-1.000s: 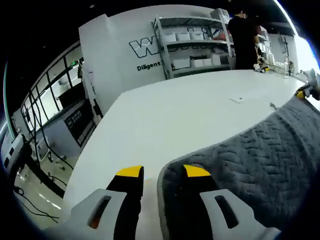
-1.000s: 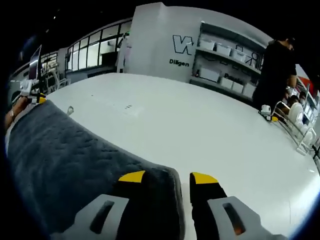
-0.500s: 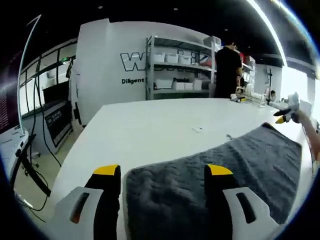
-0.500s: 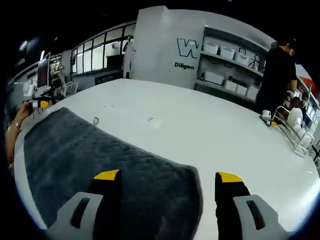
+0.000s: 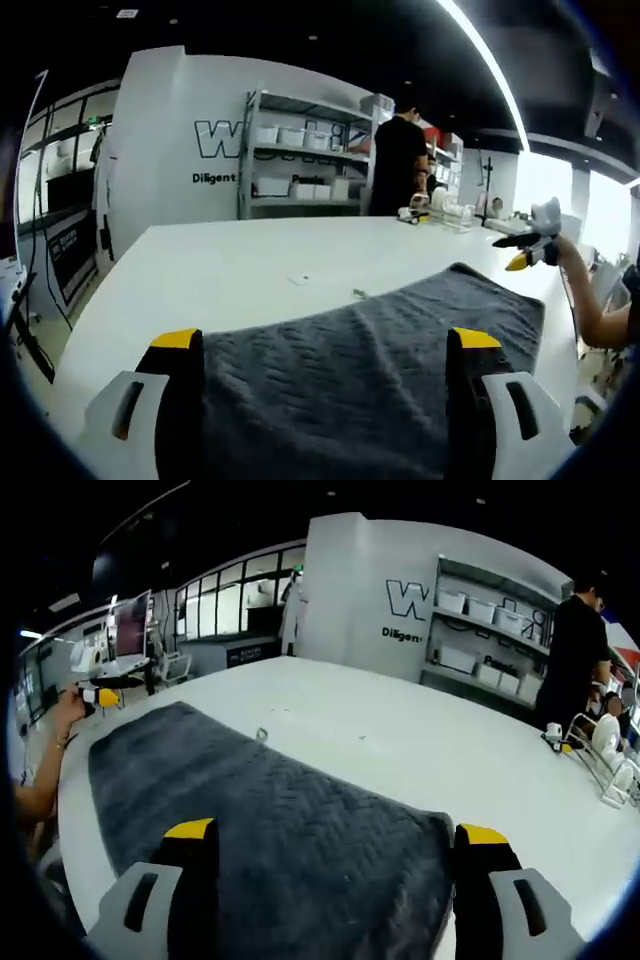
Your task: Open the folded towel by lifting each exposed corner and separating the folded layers until the towel lies flat within the target outline without major curled edges
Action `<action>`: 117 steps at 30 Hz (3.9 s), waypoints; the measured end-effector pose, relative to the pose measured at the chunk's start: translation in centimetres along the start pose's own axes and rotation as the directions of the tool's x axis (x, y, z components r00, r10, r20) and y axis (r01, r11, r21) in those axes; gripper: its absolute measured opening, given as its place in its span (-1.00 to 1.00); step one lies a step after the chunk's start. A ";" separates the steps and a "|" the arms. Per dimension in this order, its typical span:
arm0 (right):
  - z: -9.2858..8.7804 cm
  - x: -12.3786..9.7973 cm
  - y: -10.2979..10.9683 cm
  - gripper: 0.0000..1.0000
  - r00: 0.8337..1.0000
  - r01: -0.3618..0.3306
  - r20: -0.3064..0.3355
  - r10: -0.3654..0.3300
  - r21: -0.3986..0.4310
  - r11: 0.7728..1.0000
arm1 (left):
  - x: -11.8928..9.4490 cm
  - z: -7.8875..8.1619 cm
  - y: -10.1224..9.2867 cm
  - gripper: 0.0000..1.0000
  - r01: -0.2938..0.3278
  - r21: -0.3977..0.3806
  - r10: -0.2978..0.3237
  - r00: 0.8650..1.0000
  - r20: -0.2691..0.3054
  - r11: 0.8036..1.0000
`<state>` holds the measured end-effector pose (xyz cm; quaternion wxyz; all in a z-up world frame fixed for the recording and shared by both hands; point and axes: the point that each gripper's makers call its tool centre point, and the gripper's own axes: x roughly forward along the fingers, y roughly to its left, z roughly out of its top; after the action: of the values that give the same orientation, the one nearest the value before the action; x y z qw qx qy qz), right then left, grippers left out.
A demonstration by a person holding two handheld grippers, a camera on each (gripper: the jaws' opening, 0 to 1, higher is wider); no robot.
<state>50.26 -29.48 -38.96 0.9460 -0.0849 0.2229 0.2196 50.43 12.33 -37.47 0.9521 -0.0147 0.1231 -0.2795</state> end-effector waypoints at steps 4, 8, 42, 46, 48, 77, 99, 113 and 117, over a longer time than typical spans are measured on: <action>1.0 -0.3 2.3 0.99 0.996 -0.060 0.069 0.059 0.009 0.998 | 0.8 1.2 -2.9 0.99 0.084 0.011 -0.084 0.995 0.061 0.996; 1.3 -0.1 4.0 0.99 0.990 -0.091 0.104 0.091 0.003 0.996 | 1.7 0.7 -4.9 0.99 0.120 0.045 -0.121 0.992 0.023 0.992; -3.7 1.7 6.5 0.99 0.975 -0.220 0.039 0.218 0.067 0.973 | 1.4 -4.6 -6.5 0.94 0.273 -0.058 -0.277 0.959 -0.058 0.960; -3.7 1.7 6.7 0.99 0.973 -0.231 0.040 0.228 0.077 0.970 | 1.7 -5.1 -6.1 0.94 0.266 -0.067 -0.270 0.960 -0.079 0.962; -3.7 1.5 6.8 0.99 0.971 -0.238 0.047 0.235 0.080 0.968 | 1.7 -5.1 -6.2 0.93 0.275 -0.070 -0.280 0.957 -0.081 0.959; -3.7 1.6 6.8 0.99 0.967 -0.255 0.046 0.252 0.097 0.962 | 1.2 -5.2 -6.8 0.93 0.290 -0.058 -0.295 0.951 -0.093 0.955; -4.0 1.7 6.6 0.99 0.968 -0.249 0.033 0.247 0.104 0.963 | 1.2 -5.3 -7.0 0.93 0.292 -0.060 -0.297 0.950 -0.098 0.954; -4.0 2.0 7.1 0.99 0.963 -0.268 0.033 0.266 0.106 0.958 | 1.2 -5.6 -7.0 0.94 0.287 -0.068 -0.293 0.951 -0.104 0.956; -3.8 1.8 7.1 0.99 0.962 -0.273 0.040 0.271 0.105 0.956 | 1.3 -5.7 -7.0 0.94 0.292 -0.063 -0.297 0.948 -0.111 0.954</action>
<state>46.97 -23.44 -43.61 0.9127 0.0014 0.2323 0.3360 46.36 5.95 -42.63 0.8901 -0.0382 0.1826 -0.4158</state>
